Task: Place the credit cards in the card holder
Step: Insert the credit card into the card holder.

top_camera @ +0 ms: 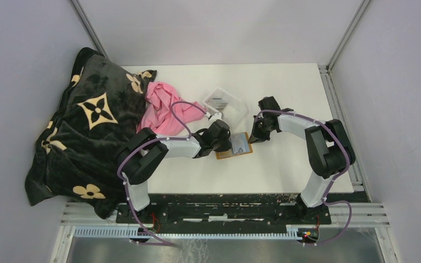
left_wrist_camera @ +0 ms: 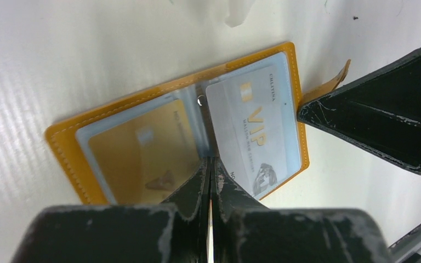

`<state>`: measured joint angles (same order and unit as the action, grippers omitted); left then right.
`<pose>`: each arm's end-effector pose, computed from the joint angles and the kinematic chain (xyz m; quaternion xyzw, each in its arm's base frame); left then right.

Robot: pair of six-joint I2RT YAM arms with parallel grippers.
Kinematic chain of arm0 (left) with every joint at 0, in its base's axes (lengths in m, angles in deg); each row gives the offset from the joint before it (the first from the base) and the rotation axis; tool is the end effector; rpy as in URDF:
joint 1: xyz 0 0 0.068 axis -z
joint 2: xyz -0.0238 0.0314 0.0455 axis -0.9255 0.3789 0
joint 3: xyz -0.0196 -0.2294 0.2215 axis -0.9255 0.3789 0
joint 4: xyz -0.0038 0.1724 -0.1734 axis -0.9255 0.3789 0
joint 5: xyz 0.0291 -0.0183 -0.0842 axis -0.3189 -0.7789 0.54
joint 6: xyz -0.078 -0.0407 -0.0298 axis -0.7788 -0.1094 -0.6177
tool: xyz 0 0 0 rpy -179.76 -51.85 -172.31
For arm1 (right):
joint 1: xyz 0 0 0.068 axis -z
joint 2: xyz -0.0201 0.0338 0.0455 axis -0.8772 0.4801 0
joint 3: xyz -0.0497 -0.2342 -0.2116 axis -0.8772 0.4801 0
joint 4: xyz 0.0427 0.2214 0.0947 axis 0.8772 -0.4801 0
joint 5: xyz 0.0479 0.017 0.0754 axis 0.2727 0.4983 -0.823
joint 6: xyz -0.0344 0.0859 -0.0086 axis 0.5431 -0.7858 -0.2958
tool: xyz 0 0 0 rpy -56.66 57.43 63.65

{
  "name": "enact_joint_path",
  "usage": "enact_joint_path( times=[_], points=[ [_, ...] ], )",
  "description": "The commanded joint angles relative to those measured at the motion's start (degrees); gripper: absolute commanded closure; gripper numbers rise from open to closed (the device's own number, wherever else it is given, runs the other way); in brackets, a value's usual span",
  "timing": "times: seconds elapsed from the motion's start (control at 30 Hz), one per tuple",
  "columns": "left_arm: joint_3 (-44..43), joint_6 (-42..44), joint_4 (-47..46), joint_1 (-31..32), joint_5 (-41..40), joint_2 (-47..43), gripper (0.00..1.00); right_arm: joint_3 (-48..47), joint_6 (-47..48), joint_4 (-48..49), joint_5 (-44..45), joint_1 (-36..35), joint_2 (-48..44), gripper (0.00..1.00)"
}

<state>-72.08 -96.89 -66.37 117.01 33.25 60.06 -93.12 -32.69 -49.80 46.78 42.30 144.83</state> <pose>0.2749 -0.2979 0.1685 -0.0386 0.9181 -0.2455 0.3089 0.3292 0.1316 0.1653 0.1161 0.9678 0.1805 0.1314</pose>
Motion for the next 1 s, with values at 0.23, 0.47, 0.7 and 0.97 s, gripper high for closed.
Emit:
enact_joint_path(
  times=[0.23,0.47,0.7,0.97],
  points=[
    [-5.8,5.2,2.1,1.8,3.1,4.8,0.97,2.1,1.5,-0.7,3.4,0.0,1.8,0.85],
    [-6.7,4.5,6.4,1.9,-0.9,3.6,0.96,1.7,2.0,-1.3,4.2,0.0,0.7,0.84],
    [-6.6,3.1,12.4,2.0,-9.2,-1.5,0.88,-0.8,2.7,-3.6,6.4,-0.6,-4.1,0.75],
    [-7.0,3.7,14.9,1.9,-15.5,-9.5,0.78,-4.2,4.7,-4.7,7.2,-2.4,-11.5,0.63]
  ],
)
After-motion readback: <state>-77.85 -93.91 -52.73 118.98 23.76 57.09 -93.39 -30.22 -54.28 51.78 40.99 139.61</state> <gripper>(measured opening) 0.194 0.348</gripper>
